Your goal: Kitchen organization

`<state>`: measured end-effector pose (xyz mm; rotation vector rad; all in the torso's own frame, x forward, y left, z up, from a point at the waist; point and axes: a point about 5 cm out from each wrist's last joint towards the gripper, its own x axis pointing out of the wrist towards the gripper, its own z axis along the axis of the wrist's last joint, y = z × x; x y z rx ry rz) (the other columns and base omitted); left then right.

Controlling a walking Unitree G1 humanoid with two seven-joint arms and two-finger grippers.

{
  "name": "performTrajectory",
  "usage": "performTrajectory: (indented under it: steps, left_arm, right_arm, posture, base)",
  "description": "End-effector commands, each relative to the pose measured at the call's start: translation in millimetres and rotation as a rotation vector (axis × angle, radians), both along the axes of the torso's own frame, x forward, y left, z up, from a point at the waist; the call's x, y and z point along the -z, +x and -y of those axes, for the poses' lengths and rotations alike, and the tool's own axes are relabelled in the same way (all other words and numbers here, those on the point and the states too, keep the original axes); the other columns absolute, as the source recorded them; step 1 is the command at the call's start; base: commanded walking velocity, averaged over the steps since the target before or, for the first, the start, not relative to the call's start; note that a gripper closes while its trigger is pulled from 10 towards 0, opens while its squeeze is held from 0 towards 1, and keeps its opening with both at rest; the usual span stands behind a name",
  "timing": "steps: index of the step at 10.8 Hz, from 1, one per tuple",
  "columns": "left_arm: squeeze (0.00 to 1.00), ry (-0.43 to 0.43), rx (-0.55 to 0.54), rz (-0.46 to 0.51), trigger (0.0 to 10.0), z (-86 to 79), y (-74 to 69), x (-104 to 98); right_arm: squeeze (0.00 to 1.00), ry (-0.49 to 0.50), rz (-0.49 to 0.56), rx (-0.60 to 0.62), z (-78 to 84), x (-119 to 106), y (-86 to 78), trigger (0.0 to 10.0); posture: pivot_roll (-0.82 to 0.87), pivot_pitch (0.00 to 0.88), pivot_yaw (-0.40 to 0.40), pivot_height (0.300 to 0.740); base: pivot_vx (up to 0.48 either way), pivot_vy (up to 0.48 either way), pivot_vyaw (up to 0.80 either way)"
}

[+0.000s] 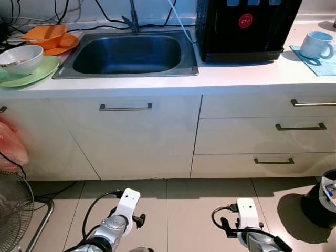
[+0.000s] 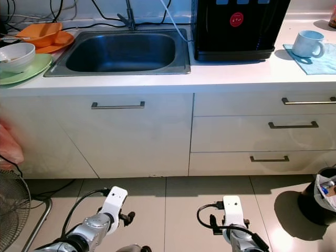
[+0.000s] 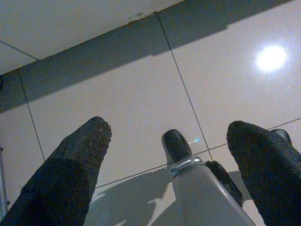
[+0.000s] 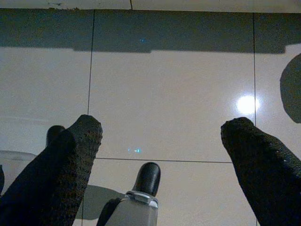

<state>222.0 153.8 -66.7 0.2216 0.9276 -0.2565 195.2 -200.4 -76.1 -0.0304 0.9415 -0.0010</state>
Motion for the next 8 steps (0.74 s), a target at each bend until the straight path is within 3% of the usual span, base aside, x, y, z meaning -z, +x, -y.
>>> performTrajectory:
  steps: [1, 8]
  left_arm:
    - [0.00, 0.008, 0.004, -0.006, 10.0, -2.2, -1.9, 1.0]
    - [0.00, 0.042, 0.006, -0.040, 10.0, -13.6, -11.3, 5.9]
  right_arm:
    - [0.00, -0.003, -0.001, -0.010, -1.6, -1.0, 2.8, 10.0]
    - [0.00, -0.005, -0.027, -0.029, -6.8, 3.7, -4.6, 10.0]
  posture:
    - [0.01, 0.000, 0.062, 0.740]
    - [0.04, 0.000, 0.051, 0.740]
  base:
    - [0.000, 0.000, 0.00]
    - [0.000, 0.000, 0.00]
